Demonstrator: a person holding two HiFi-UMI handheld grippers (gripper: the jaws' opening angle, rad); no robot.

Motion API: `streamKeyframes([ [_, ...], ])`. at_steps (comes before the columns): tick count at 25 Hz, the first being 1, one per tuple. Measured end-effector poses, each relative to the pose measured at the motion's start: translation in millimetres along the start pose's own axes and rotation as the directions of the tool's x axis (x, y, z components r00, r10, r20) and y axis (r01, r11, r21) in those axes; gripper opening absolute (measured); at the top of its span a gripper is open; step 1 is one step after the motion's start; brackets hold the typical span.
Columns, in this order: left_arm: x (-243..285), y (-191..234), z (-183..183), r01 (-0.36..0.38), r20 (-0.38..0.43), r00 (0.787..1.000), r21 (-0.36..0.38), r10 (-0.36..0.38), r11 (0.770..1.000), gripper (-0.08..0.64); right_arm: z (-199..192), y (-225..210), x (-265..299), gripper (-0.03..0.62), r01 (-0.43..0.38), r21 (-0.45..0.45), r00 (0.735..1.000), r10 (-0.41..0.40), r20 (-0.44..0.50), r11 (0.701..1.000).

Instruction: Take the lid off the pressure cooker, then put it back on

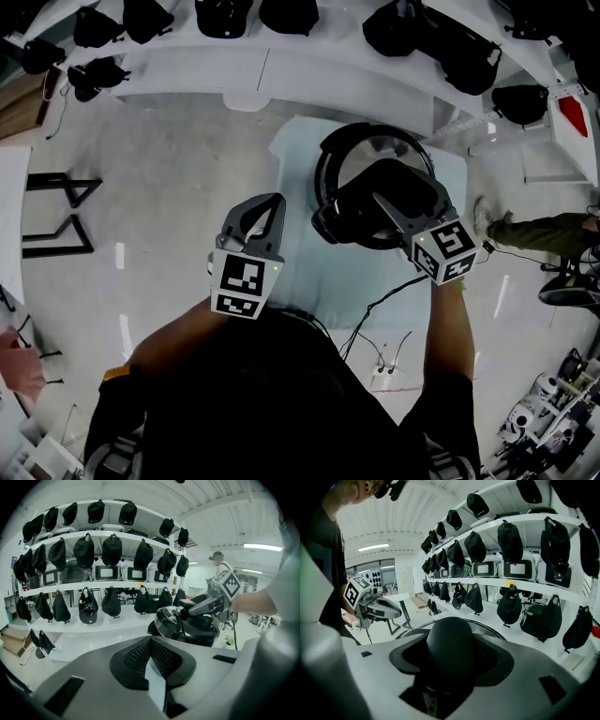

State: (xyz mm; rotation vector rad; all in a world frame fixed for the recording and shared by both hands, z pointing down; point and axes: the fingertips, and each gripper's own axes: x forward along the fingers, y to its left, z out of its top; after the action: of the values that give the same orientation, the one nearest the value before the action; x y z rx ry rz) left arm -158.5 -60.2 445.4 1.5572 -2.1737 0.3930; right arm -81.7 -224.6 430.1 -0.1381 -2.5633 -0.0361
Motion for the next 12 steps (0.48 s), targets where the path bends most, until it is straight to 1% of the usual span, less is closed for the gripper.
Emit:
streamKeyframes([
  [6,5.7,6.8,-3.1,-0.005,-0.013,1.000,-0.002,0.005,1.000,0.006,-7.7,-3.6,17.9,0.300,-0.043,-0.013,0.999,0.043,-0.029,0.999],
  [12,10.4,10.6,-6.1,0.000,-0.023,1.000,-0.004,0.000,1.000,0.006,-14.2,-1.9,26.7,0.301,-0.082,-0.006,0.995,0.082,-0.049,0.997],
])
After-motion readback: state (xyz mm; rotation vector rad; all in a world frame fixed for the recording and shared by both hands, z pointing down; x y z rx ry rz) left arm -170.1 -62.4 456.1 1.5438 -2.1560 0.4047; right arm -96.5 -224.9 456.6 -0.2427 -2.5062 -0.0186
